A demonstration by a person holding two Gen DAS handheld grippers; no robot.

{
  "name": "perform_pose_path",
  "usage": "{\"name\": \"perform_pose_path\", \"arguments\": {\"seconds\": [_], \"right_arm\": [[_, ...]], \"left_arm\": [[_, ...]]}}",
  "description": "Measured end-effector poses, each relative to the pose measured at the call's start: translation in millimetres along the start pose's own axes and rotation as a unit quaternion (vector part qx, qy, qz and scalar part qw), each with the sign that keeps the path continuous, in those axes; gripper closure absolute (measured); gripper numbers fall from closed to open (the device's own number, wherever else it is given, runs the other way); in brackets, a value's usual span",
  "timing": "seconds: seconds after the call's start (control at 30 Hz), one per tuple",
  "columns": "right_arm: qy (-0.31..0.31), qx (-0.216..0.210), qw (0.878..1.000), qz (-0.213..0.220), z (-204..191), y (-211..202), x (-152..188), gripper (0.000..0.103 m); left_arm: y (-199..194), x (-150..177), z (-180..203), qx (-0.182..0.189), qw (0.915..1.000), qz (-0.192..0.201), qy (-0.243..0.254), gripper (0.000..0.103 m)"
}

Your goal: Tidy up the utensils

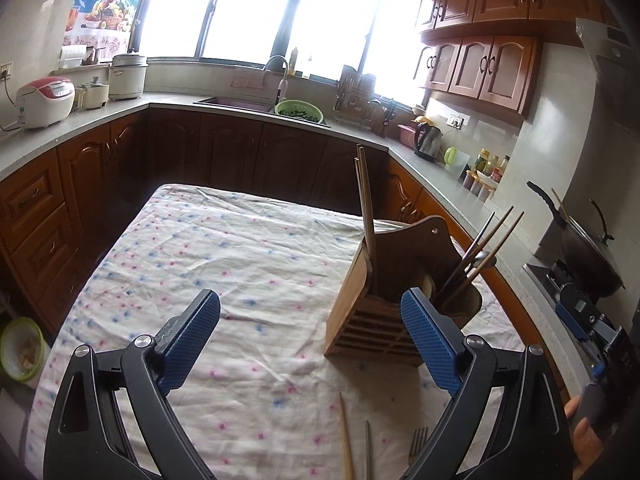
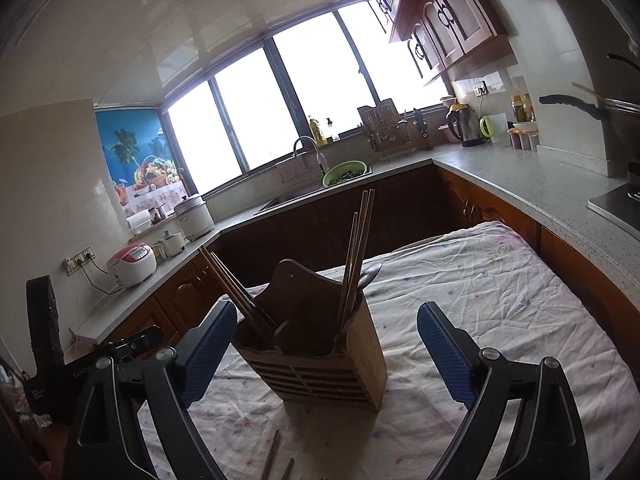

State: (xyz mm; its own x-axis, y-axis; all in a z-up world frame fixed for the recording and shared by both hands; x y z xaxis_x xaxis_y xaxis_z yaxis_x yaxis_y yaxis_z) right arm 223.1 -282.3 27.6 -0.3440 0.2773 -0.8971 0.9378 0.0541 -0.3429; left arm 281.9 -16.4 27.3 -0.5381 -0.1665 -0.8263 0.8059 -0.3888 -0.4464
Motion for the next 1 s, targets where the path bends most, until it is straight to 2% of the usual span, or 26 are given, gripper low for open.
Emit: {"name": "perform_pose_path", "arguments": {"seconds": [0.2,0.3,0.47,0.57,0.6,0.7,0.87,1.0], "right_arm": [[-0.003,-0.004,1.0,0.003,1,-30,17,0.009],[-0.005,-0.009,1.0,-0.001,-1,-44,29,0.008],[-0.026,-0.008,1.0,0.0,-5,-68,48,0.007],[-0.025,-0.008,1.0,0.006,-4,-85,57,0.004],[-0.024,-0.007,1.0,0.007,-3,-90,60,0.003],[-0.028,-0.004,1.0,0.012,-3,-103,67,0.001],[-0.064,0.015,0.998,0.016,-7,-120,77,0.0],[-0.084,0.011,0.996,0.033,-12,-140,70,0.0]], "left_arm": [[-35,29,3,-0.011,0.9999,0.005,0.01,0.009],[-51,41,3,-0.002,0.9999,0.005,0.009,0.009],[-78,56,1,-0.013,0.9998,0.017,-0.002,0.009],[-91,64,3,-0.023,0.9996,0.017,-0.003,0.0],[-96,68,5,-0.026,0.9994,0.021,-0.001,0.0],[-110,80,10,-0.039,0.9984,0.038,0.017,0.0],[-126,101,22,-0.037,0.9973,0.044,0.046,0.0],[-144,102,30,-0.043,0.9946,0.07,0.064,0.0]]}}
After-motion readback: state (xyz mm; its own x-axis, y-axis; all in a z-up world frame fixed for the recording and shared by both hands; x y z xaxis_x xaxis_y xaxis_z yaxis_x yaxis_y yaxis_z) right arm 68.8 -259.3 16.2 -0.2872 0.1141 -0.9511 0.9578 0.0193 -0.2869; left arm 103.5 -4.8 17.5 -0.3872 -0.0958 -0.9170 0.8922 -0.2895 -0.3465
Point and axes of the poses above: each gripper's, at about its wrist camera, not at the fingertips, and y roughly the way its jaws point, z to its right, x to its underside, the point moved 2 cm from there along y, roughly the way its jaws point, and after that the axes turned 11 degrees about x, right-handed, at the moved point
